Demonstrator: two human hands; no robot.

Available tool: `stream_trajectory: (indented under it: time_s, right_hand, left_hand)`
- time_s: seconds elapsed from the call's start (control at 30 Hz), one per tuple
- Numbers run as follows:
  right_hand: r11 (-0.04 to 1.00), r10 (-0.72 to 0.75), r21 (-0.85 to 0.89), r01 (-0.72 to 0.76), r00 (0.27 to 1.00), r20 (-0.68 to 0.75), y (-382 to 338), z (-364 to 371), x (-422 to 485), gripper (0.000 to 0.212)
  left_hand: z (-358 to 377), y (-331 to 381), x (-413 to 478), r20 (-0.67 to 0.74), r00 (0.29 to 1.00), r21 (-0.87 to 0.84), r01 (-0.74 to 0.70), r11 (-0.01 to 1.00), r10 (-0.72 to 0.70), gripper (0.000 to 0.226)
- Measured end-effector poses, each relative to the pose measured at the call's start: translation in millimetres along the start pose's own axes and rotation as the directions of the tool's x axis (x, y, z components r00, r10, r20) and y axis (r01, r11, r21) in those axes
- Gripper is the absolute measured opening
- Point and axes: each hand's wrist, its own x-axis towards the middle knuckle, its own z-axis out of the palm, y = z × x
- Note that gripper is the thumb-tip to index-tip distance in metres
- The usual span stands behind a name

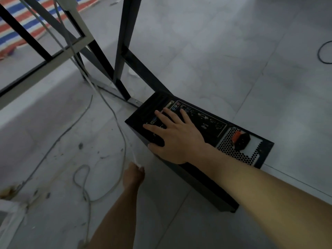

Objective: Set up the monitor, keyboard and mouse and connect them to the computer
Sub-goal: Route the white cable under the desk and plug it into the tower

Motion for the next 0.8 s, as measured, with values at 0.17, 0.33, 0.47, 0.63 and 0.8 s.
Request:
stream_trajectory:
  time_s: [0.17,0.33,0.47,0.63,0.8]
  right_hand:
    - [0.992,0.128,0.021,-0.128,0.952,-0.278,-6.0,-3.3,-13.5,0.074]
    - [0.866,0.496,-0.012,-0.499,0.863,-0.094,7.6,-13.7,-11.3,0.110]
    - [0.911,0.406,-0.049,-0.410,0.910,-0.083,16.9,-22.1,-26.1,0.110]
    - [0.928,0.367,-0.061,-0.368,0.930,-0.029,6.6,-27.0,-54.5,0.109]
    - [0.946,0.324,-0.057,-0.319,0.940,0.110,-2.9,-29.4,-84.5,0.111]
  left_hand:
    - [-45.1,26.7,-52.1,0.259,0.962,-0.704,0.252,0.664,-0.090,0.020]
    - [-105.5,62.4,-87.8,0.079,0.995,-0.953,0.059,0.296,0.056,0.027]
    - [-149.4,90.6,-128.6,-0.165,0.984,-0.971,-0.174,0.162,0.069,0.023]
    - [-163.6,131.9,-167.3,-0.230,0.947,-0.923,-0.286,0.258,0.226,0.034]
    - [-129.9,160.1,-176.4,-0.201,0.909,-0.730,-0.388,0.563,0.365,0.037]
